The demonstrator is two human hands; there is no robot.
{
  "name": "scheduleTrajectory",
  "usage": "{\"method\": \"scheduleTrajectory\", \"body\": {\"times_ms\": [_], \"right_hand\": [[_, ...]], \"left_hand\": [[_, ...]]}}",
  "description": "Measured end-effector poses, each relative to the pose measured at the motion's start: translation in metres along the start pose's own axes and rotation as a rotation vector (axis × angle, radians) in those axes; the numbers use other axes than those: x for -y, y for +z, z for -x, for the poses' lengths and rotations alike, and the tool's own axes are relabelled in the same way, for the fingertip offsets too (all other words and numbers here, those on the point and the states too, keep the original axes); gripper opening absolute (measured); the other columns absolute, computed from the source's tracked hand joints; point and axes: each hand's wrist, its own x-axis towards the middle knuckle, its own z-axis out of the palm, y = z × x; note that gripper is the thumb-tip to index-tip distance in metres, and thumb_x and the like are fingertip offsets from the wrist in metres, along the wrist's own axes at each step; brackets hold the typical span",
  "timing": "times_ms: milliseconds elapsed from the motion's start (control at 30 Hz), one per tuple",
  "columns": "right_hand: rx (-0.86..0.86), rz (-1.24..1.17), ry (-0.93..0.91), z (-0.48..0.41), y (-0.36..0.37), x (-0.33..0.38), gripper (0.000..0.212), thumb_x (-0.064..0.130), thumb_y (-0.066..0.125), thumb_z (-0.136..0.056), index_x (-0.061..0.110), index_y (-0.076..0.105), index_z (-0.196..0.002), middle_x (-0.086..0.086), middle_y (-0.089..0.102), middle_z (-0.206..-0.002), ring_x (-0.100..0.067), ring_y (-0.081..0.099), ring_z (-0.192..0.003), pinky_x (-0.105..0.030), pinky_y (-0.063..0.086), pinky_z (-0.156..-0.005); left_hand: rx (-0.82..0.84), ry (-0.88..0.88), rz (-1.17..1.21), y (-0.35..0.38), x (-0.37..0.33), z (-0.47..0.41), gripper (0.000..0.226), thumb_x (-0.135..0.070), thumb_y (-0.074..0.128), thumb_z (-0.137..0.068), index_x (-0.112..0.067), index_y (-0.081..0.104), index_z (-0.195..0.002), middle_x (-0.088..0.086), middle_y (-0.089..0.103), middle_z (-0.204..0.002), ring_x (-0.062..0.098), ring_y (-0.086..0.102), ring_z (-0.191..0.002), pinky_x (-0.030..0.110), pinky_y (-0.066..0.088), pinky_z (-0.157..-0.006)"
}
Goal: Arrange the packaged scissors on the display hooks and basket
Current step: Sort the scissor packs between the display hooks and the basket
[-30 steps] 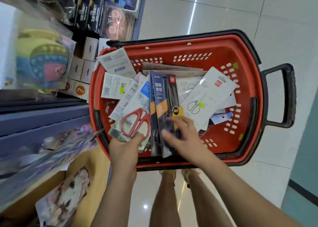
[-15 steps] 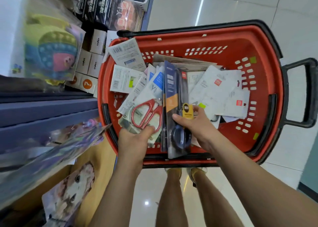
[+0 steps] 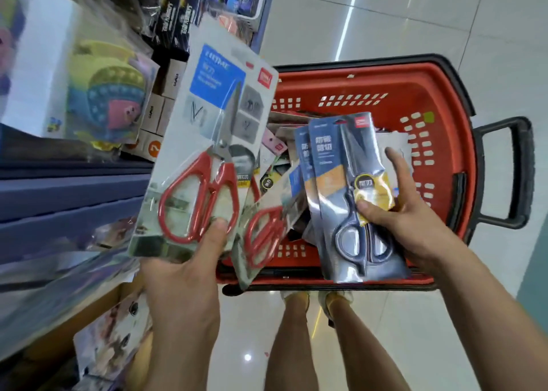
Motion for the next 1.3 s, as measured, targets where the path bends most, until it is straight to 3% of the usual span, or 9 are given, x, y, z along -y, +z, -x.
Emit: {"method": "scheduleTrajectory", "body": {"times_ms": [133, 200, 333, 467, 600, 733, 867, 1133, 1300], "right_hand": [[-0.105, 0.202, -0.199, 0.008, 0.01, 0.015, 0.047, 0.0, 0.063, -0.092, 0.04, 0.065, -0.117, 0.029, 0.068, -0.109, -0.001, 0.061, -0.108, -0.021, 0.046, -0.095], [-0.15, 0.141, -0.177, 0.013, 0.017, 0.023, 0.035, 0.0, 0.061, -0.093, 0.033, 0.074, -0.094, 0.019, 0.071, -0.097, -0.008, 0.062, -0.1, -0.022, 0.045, -0.088], [-0.17, 0.016, -0.118, 0.022, 0.03, 0.039, 0.036, -0.003, 0.055, -0.092, 0.025, 0.077, -0.088, 0.003, 0.073, -0.097, -0.022, 0.064, -0.094, -0.032, 0.049, -0.086], [-0.117, 0.006, -0.18, 0.028, 0.039, 0.063, 0.029, 0.043, 0.061, -0.088, 0.023, 0.078, -0.1, 0.013, 0.073, -0.099, 0.011, 0.062, -0.092, -0.005, 0.044, -0.082], [-0.054, 0.02, -0.298, 0.032, 0.035, 0.084, 0.045, 0.057, 0.061, -0.084, 0.02, 0.073, -0.107, 0.019, 0.071, -0.101, 0.02, 0.06, -0.093, 0.001, 0.04, -0.077], [-0.076, -0.107, -0.221, 0.034, 0.035, 0.096, 0.036, 0.044, 0.079, -0.065, 0.019, 0.077, -0.091, 0.008, 0.077, -0.085, -0.006, 0.072, -0.083, -0.023, 0.057, -0.078], [-0.118, -0.166, -0.148, 0.044, 0.033, 0.1, 0.028, 0.016, 0.08, -0.08, 0.012, 0.074, -0.106, -0.004, 0.078, -0.097, -0.022, 0.075, -0.091, -0.042, 0.059, -0.085], [-0.159, -0.155, -0.23, 0.096, 0.032, 0.142, 0.023, 0.011, 0.073, -0.086, 0.015, 0.072, -0.108, 0.001, 0.078, -0.1, -0.017, 0.074, -0.094, -0.033, 0.061, -0.079], [-0.086, -0.118, -0.295, 0.136, 0.032, 0.182, 0.021, 0.013, 0.076, -0.084, 0.018, 0.074, -0.104, -0.001, 0.077, -0.101, -0.022, 0.074, -0.096, -0.045, 0.06, -0.086]], "left_hand": [[-0.005, 0.052, 0.072, 0.011, -0.01, 0.014, 0.024, -0.005, 0.074, -0.078, -0.022, 0.067, -0.093, -0.009, 0.077, -0.088, 0.01, 0.074, -0.084, 0.026, 0.058, -0.067], [-0.006, 0.093, 0.072, 0.016, -0.018, 0.022, 0.024, -0.004, 0.073, -0.08, -0.022, 0.068, -0.094, -0.012, 0.076, -0.086, 0.007, 0.073, -0.081, 0.02, 0.057, -0.061], [-0.009, 0.133, 0.064, 0.028, -0.027, 0.026, 0.017, -0.014, 0.078, -0.073, -0.021, 0.07, -0.087, -0.011, 0.076, -0.079, 0.012, 0.074, -0.075, 0.03, 0.061, -0.06], [0.11, 0.129, 0.263, 0.047, -0.041, 0.023, 0.028, -0.008, 0.075, -0.071, -0.015, 0.072, -0.098, 0.006, 0.075, -0.103, 0.029, 0.071, -0.102, 0.052, 0.053, -0.093], [0.312, -0.073, 0.445, 0.063, -0.042, 0.034, 0.038, 0.003, 0.062, -0.078, -0.014, 0.067, -0.111, 0.009, 0.073, -0.112, 0.027, 0.069, -0.105, 0.045, 0.058, -0.084], [0.389, -0.328, 0.392, 0.062, -0.029, 0.049, 0.043, 0.001, 0.066, -0.069, -0.013, 0.071, -0.109, 0.011, 0.074, -0.106, 0.029, 0.072, -0.097, 0.039, 0.06, -0.069], [0.481, -0.366, 0.203, 0.054, -0.026, 0.071, 0.048, -0.001, 0.07, -0.066, -0.009, 0.067, -0.113, 0.013, 0.075, -0.104, 0.03, 0.072, -0.096, 0.046, 0.057, -0.085], [0.364, -0.114, -0.076, 0.025, -0.074, 0.08, 0.075, -0.039, 0.081, -0.056, -0.039, 0.053, -0.126, -0.006, 0.065, -0.121, 0.011, 0.064, -0.11, 0.031, 0.054, -0.085], [0.469, 0.182, -0.384, 0.021, -0.139, 0.096, 0.042, -0.038, 0.083, -0.071, -0.043, 0.063, -0.107, -0.018, 0.069, -0.106, -0.004, 0.065, -0.094, 0.024, 0.057, -0.078]]}}
